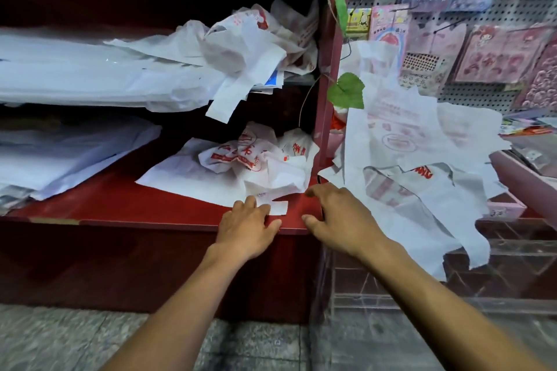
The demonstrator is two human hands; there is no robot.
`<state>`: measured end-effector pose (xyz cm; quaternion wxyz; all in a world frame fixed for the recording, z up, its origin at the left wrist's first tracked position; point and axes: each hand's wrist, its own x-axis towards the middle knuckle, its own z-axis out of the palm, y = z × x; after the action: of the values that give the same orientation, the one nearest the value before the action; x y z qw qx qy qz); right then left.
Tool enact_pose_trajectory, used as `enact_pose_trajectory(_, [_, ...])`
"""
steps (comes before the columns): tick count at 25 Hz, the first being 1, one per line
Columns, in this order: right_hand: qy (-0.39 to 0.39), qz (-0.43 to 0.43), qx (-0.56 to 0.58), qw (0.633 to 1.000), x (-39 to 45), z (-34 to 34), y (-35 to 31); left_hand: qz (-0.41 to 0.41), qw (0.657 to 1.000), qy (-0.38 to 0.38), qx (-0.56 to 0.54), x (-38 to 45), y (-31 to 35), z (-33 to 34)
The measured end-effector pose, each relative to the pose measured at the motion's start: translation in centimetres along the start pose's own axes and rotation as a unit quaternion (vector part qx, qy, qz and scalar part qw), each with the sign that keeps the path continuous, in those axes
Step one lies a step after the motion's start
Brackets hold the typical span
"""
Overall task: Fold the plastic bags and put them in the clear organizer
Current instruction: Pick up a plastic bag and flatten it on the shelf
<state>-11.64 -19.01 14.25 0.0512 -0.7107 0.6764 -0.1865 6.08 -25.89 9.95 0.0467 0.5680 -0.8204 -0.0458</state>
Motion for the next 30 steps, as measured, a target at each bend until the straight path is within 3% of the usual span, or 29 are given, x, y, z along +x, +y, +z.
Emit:
enact_pose_trajectory(5, [0.035, 0.069, 0.011, 0.997, -1.3, -1.5, 2.6, 0.020, 0.999, -0.028, -0.033, -2.4, 0.9, -0.4])
enact_pose_trajectory(7, [0.065, 0.073, -0.049, 0.994, -1.8, -2.0, 3.6, 0.029, 0.999, -0.036, -0.028, -3.4, 1.6, -0.3])
enact_pose_trajectory(9, [0.115, 0.103, -0.104, 0.983, -2.1, -3.0, 5.4, 0.044, 0.998, 0.028, -0.029, -4.1, 2.5, -0.4])
enact_pose_trajectory(11, [0.134, 0.172, -0.099, 0.971, -2.3, -4.0, 8.1, 0.072, 0.984, 0.144, -0.076, -4.4, 4.3, -1.1])
enact_pose_trajectory(14, [0.069, 0.229, -0.068, 0.968, -2.0, -4.4, 11.9, 0.151, 0.954, 0.237, -0.104, -4.1, 8.9, -2.1])
enact_pose_trajectory(16, [0.041, 0.224, -0.107, 0.968, -1.6, -4.0, 14.0, 0.195, 0.958, 0.187, -0.092, -3.0, 12.8, -1.5])
enact_pose_trajectory(20, [0.074, 0.126, -0.190, 0.971, -0.5, -4.8, 17.4, 0.182, 0.980, 0.044, -0.062, -0.2, 17.4, 0.8])
enact_pose_trajectory(24, [0.029, -0.007, -0.101, 0.994, 0.5, -7.3, 19.2, 0.190, 0.978, 0.049, -0.074, 1.5, 17.8, 2.9])
enact_pose_trajectory(27, [0.117, 0.028, -0.017, 0.993, 1.1, -9.3, 20.1, 0.174, 0.976, 0.070, -0.110, 1.7, 18.3, 3.8])
enact_pose_trajectory(30, [0.291, 0.083, 0.042, 0.952, 2.2, -12.0, 20.4, 0.162, 0.972, 0.114, -0.130, 2.0, 19.4, 3.3])
